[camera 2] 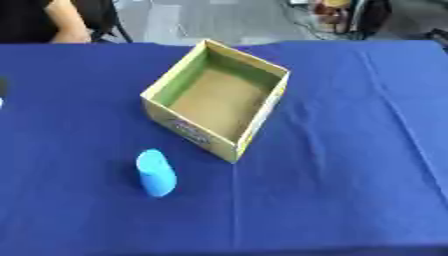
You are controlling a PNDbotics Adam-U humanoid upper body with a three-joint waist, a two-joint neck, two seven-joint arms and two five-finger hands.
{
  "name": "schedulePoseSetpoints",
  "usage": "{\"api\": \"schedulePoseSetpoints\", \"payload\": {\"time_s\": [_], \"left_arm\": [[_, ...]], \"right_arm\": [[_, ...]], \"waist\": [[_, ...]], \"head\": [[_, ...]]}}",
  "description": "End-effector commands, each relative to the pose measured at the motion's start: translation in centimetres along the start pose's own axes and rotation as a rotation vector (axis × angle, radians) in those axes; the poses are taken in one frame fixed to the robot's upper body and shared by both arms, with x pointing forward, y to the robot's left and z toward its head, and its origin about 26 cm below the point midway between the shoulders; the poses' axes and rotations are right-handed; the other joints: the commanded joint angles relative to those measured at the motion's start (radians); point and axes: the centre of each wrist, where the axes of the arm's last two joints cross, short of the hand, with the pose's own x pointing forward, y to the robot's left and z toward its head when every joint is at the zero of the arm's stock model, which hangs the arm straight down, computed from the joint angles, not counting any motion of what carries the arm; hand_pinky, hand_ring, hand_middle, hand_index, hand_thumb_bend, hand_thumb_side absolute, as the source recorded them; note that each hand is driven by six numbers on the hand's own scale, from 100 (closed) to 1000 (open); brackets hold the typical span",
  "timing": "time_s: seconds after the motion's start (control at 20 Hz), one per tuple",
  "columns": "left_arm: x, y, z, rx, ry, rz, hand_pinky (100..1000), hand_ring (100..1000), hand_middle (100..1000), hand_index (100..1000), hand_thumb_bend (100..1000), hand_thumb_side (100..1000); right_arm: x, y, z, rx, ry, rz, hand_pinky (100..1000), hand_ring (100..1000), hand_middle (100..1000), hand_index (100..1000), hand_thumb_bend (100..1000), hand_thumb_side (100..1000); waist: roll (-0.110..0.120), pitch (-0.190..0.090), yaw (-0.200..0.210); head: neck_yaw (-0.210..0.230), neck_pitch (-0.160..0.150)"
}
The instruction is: Pick up objects on the table and place them in the box.
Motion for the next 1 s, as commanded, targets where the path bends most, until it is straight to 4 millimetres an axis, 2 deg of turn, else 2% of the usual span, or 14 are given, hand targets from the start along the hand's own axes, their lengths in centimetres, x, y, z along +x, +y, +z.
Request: {"api": "schedulePoseSetpoints", "payload": {"time_s": [0.05, 0.65, 0.75, 0.8, 1.0], "left_arm": [[0.6, 0.5, -0.2, 0.014, -0.028, -0.004, 904, 859, 1000, 936, 1000, 839], [0.7, 0.5, -0.3, 0.013, -0.031, -0.004, 905, 859, 1000, 933, 1000, 837], [0.8, 0.5, -0.3, 0.009, -0.038, -0.006, 904, 859, 1000, 933, 1000, 814], [0.9, 0.4, -0.3, 0.004, -0.042, -0.006, 904, 860, 1000, 933, 1000, 840], [1.6, -0.9, -0.2, -0.094, -0.107, -0.020, 902, 860, 1000, 923, 1000, 857]], "right_arm": [[0.3, -0.6, -0.6, -0.015, -0.024, 0.010, 832, 740, 868, 949, 100, 855], [0.3, -0.6, -0.6, -0.015, -0.024, 0.010, 832, 740, 868, 949, 100, 855], [0.3, -0.6, -0.6, -0.015, -0.025, 0.009, 832, 740, 868, 948, 100, 846], [0.3, -0.6, -0.6, -0.015, -0.025, 0.009, 832, 740, 868, 948, 100, 855], [0.4, -0.5, -0.6, -0.010, -0.026, 0.004, 832, 740, 868, 949, 100, 855]], "waist": [[-0.001, -0.009, 0.000], [-0.001, -0.010, 0.000], [-0.001, -0.010, 0.001], [-0.002, -0.010, 0.001], [-0.001, -0.009, -0.005]], "head": [[0.001, -0.010], [0.002, -0.009], [0.002, -0.011], [0.002, -0.012], [0.009, -0.012]]}}
